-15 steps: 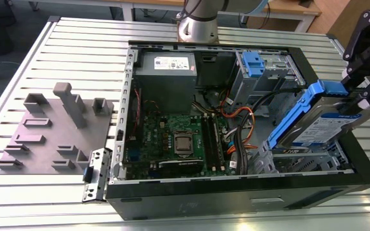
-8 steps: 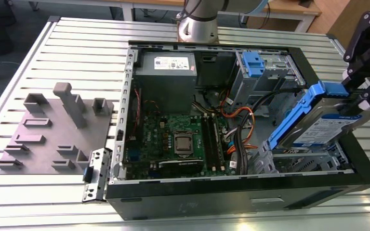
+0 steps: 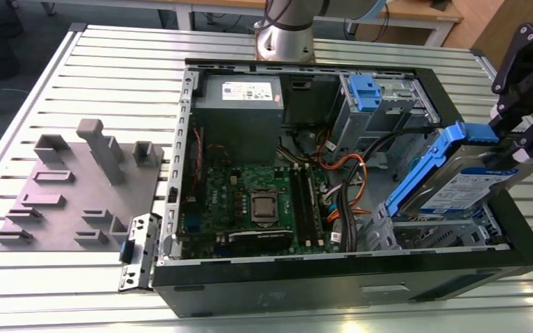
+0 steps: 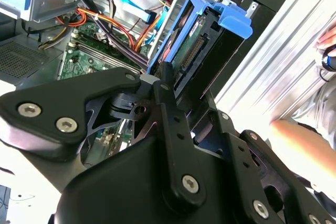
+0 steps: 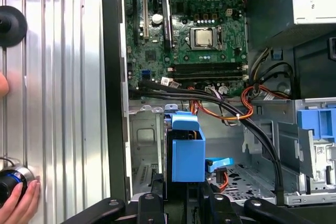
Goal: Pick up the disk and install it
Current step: 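Insert the disk into the insertion slot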
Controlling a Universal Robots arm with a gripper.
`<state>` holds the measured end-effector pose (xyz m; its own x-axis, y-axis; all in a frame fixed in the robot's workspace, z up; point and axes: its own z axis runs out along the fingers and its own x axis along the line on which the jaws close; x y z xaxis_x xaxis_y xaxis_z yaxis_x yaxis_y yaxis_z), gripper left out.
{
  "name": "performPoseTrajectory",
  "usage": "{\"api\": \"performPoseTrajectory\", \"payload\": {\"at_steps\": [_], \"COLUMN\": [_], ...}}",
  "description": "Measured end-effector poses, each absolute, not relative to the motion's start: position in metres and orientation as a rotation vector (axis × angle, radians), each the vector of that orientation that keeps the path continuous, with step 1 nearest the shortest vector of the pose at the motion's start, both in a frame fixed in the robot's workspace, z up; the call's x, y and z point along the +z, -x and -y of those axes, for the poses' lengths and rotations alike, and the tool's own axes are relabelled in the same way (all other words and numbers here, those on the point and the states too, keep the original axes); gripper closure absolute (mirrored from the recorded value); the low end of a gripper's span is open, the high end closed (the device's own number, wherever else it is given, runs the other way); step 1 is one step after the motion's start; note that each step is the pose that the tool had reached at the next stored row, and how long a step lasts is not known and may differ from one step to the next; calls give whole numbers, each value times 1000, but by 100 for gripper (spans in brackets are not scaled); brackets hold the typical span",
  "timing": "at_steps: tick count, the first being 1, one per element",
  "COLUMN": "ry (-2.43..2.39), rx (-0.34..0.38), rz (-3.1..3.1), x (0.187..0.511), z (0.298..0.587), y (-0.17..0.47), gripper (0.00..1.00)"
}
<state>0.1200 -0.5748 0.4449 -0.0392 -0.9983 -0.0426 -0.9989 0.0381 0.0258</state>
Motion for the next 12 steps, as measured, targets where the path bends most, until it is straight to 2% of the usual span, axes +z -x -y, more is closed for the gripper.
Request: {"api": "performPoseTrajectory", "payload": {"at_steps": [12], "ry": [2169], "rx": [75], "rz": [-2254], "x": [425], "z": [575], "y": [-120], "gripper": [65]}}
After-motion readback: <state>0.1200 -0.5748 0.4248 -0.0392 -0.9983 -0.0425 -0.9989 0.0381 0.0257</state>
